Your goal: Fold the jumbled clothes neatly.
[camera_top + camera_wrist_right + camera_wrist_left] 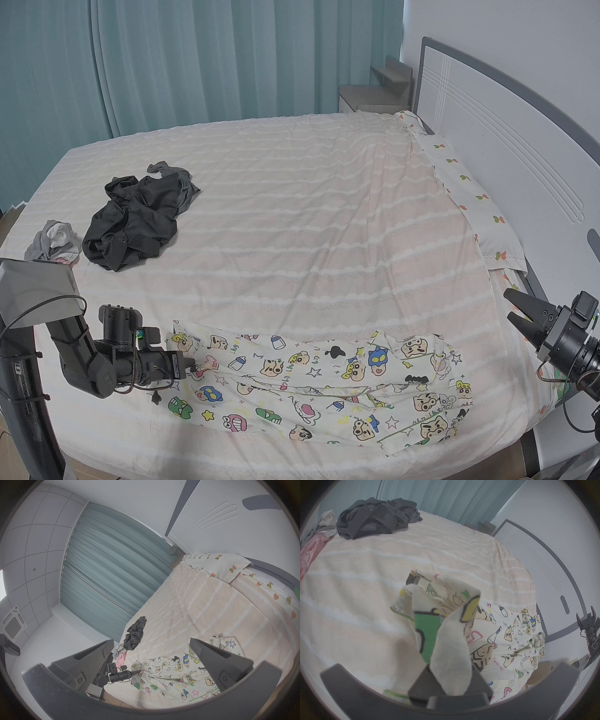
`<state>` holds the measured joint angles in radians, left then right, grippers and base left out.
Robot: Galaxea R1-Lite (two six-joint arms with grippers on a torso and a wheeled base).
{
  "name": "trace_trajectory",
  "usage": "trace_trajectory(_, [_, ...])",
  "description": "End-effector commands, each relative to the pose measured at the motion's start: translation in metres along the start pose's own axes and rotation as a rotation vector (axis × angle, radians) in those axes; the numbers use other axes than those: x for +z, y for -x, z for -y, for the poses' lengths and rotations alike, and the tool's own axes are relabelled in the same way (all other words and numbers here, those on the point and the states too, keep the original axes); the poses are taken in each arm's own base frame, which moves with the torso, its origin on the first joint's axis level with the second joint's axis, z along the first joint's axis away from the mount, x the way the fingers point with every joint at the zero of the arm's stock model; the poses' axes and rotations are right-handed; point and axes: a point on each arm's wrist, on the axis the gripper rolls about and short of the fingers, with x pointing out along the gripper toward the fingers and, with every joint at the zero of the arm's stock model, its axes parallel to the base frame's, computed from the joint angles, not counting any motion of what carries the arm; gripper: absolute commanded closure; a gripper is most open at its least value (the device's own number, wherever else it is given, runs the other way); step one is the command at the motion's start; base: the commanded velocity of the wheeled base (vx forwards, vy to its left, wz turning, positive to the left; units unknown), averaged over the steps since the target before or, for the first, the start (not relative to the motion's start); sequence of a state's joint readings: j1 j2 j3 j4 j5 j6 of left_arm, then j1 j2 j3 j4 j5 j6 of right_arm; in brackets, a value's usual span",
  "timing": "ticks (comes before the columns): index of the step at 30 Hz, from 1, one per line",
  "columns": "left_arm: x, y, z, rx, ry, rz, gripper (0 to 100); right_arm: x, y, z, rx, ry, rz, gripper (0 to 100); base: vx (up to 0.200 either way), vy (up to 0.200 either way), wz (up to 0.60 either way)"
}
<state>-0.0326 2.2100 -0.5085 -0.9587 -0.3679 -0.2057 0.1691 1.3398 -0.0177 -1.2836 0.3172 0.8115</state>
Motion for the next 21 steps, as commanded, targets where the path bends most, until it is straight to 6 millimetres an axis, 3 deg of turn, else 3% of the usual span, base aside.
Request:
trace_trajectory(1, [0.006, 0.007, -0.003, 0.012, 0.005, 0.03, 100, -0.003, 0.003, 0.002, -0.011, -0.005, -0.01, 0, 0.0, 0.0, 0.0])
trace_trajectory(14, [0.022, 0.041, -0.025, -0.005, 0.098, 0.024, 100, -0.003, 0.003, 0.001, -0.006, -0.003, -0.006, 0, 0.0, 0.0, 0.0])
trace_trajectory(21, [0.022, 0.046, -0.037, 0.0, 0.129, 0.031, 100, -0.003, 0.003, 0.001, -0.006, -0.003, -0.006, 0, 0.0, 0.0, 0.0])
